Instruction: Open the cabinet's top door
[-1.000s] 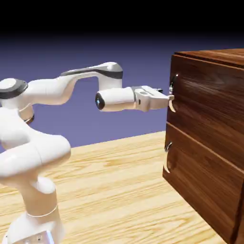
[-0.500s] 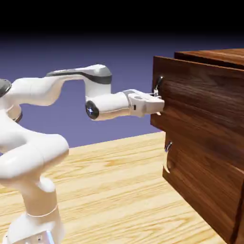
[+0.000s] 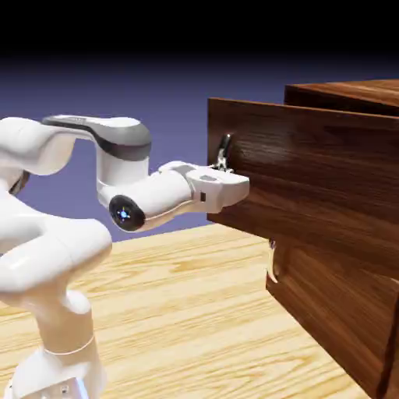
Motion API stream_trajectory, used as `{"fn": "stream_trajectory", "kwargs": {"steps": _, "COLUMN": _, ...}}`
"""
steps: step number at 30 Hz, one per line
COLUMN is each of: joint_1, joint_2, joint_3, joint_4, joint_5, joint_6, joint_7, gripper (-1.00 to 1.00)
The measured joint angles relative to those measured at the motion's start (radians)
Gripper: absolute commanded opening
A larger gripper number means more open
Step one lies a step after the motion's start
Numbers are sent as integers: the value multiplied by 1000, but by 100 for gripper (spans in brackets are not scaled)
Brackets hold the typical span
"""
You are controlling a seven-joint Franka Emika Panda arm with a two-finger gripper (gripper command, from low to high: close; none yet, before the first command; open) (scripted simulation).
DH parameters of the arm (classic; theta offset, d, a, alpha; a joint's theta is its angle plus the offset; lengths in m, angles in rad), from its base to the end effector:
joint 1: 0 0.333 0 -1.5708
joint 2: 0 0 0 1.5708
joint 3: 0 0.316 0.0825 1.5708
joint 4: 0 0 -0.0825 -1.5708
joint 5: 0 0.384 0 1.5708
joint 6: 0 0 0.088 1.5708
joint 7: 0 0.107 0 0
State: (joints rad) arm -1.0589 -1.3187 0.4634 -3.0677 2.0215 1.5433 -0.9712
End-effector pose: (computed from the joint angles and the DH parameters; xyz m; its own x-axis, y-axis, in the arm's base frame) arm 0.2620 -0.0613 0.4688 0.3839 -0.5940 0.7070 0.3835 -0.5940 -0.7072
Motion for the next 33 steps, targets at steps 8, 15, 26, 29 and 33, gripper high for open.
{"fn": "stream_trajectory", "kwargs": {"steps": 8, "joint_1": -154, "joint_2": 220, "joint_3": -239, "joint_4": 69, "joint_5": -348, "joint_6": -276, "joint_7": -164, "gripper": -100}}
{"fn": "stream_trajectory", "kwargs": {"steps": 15, "joint_1": -223, "joint_2": 474, "joint_3": -370, "joint_4": 204, "joint_5": -617, "joint_6": -437, "joint_7": -321, "gripper": -100}}
{"fn": "stream_trajectory", "kwargs": {"steps": 26, "joint_1": -235, "joint_2": 873, "joint_3": -491, "joint_4": 509, "joint_5": -945, "joint_6": -627, "joint_7": -522, "gripper": -100}}
{"fn": "stream_trajectory", "kwargs": {"steps": 29, "joint_1": -229, "joint_2": 982, "joint_3": -512, "joint_4": 613, "joint_5": -1019, "joint_6": -681, "joint_7": -569, "gripper": -100}}
{"fn": "stream_trajectory", "kwargs": {"steps": 33, "joint_1": -221, "joint_2": 1119, "joint_3": -528, "joint_4": 758, "joint_5": -1103, "joint_6": -755, "joint_7": -624, "gripper": -100}}
